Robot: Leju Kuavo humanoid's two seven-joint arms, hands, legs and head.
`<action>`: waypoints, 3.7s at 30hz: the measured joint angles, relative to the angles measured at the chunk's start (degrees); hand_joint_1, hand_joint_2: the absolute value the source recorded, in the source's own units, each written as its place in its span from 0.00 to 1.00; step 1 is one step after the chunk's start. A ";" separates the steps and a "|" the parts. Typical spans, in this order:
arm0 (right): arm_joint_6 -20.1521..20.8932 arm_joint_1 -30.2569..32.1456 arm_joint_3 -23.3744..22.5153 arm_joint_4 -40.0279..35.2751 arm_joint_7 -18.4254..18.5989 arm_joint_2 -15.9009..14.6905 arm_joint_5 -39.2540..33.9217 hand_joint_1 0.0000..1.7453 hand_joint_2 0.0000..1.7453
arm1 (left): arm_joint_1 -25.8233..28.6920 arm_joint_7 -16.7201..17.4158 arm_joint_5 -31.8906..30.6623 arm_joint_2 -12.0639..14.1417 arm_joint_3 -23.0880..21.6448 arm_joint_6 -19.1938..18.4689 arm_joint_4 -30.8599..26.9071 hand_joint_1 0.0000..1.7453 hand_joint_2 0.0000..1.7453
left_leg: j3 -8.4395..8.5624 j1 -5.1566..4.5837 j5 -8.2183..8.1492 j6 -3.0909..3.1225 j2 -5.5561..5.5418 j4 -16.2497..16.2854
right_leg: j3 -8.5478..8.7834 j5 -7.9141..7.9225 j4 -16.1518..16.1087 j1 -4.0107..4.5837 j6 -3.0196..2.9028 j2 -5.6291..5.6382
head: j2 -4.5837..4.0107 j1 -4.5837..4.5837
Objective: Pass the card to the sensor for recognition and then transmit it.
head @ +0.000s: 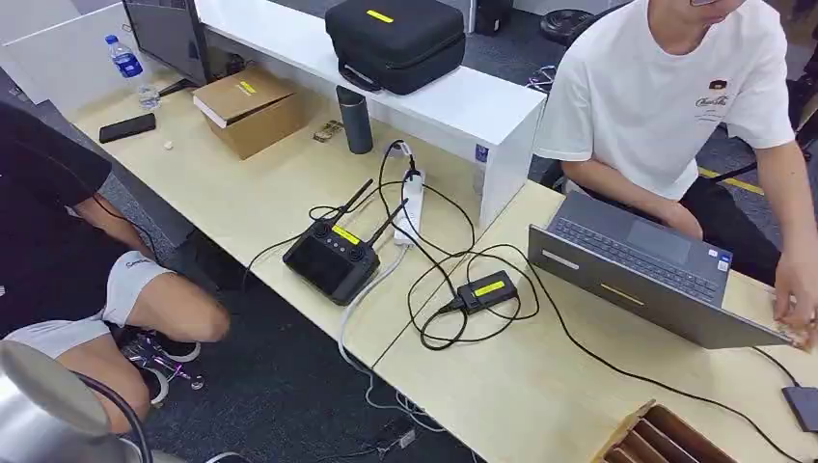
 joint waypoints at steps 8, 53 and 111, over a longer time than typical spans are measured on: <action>-0.37 2.89 -0.17 -2.16 0.74 0.00 1.03 0.00 1.00 | 0.31 -0.02 0.00 0.00 0.17 0.20 0.00 0.00 1.00 | 0.00 0.00 0.00 0.00 0.05 0.00 | -0.01 0.00 0.00 0.00 0.00 0.04 | 0.00 0.02; -1.38 6.63 7.63 -6.27 5.38 -5.90 2.03 0.00 1.00 | 0.58 0.02 0.07 0.09 0.55 0.61 0.00 0.00 1.00 | 0.00 0.00 -0.02 0.02 0.07 -0.01 | -0.01 0.00 0.00 0.00 0.00 0.04 | 0.00 0.00; -6.93 -7.00 15.92 25.86 13.35 5.24 26.05 0.00 1.00 | -0.46 3.63 -3.61 -0.42 0.37 0.33 0.00 0.00 1.00 | 0.02 0.01 -0.01 0.01 0.12 -0.01 | -0.02 0.00 0.01 0.01 -0.01 0.10 | 0.00 0.00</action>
